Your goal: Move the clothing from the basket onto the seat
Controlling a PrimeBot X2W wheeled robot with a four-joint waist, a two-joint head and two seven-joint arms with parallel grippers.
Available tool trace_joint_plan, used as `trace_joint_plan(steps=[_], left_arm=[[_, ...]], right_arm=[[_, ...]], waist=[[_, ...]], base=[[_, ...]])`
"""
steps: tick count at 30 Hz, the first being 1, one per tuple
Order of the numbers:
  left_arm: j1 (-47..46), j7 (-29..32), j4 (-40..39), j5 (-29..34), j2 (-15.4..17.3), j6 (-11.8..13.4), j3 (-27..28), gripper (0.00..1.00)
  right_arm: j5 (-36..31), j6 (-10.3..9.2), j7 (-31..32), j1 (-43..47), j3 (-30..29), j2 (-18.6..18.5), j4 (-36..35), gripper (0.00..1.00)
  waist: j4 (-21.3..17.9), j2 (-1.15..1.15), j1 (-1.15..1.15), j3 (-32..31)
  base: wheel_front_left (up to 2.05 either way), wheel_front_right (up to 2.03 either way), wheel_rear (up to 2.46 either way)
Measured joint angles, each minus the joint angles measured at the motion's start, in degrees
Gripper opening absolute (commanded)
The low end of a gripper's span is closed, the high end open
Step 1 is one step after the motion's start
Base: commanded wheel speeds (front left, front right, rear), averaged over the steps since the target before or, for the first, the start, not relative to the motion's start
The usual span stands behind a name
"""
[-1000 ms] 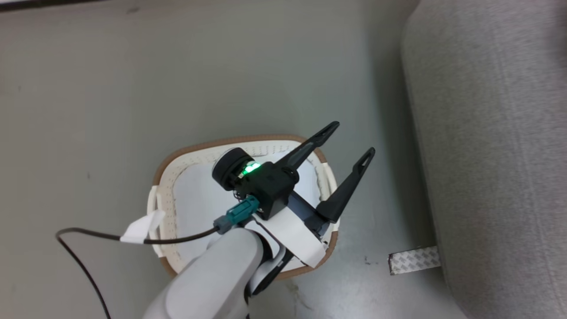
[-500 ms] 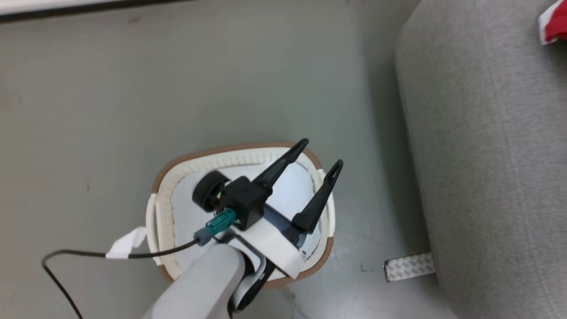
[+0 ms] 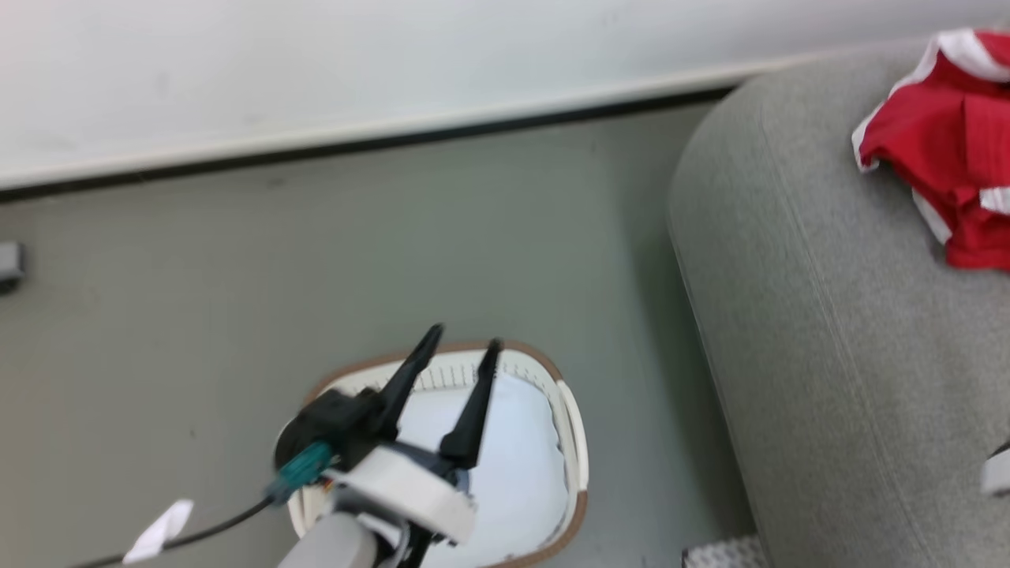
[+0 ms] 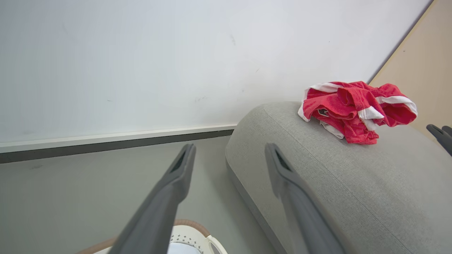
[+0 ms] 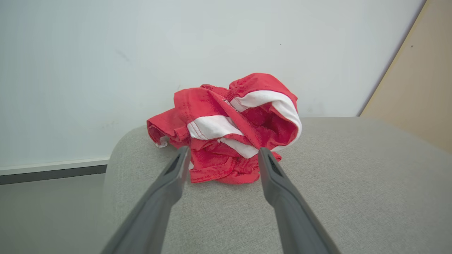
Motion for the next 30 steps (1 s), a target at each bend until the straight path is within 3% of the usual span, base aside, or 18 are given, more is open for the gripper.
trace_joint_plan(steps=[9,22,30], left_arm=[[12.37,-0.14,-2.49,1.68,-2.87,1.09,11.96,1.0],[21.8,-0.14,1.41,8.65,-6.14,-2.8,24.5,1.0],[22.97,-0.14,2.8,10.68,-6.76,-5.61,26.66,1.0]], right_arm=[[0.73,0.0,0.0,11.64,9.12,3.16,-7.39,1.0],[3.18,0.0,0.0,20.68,22.41,3.61,-7.56,1.0],[4.82,0.0,0.0,21.58,24.57,3.64,-7.09,1.0]], waist=[[4.88,-0.01,-0.01,-8.09],[12.04,0.0,-0.01,-17.09],[12.95,0.0,-0.01,-19.45]], base=[[0.0,0.0,0.0],[0.0,0.0,0.0],[0.0,0.0,0.0]])
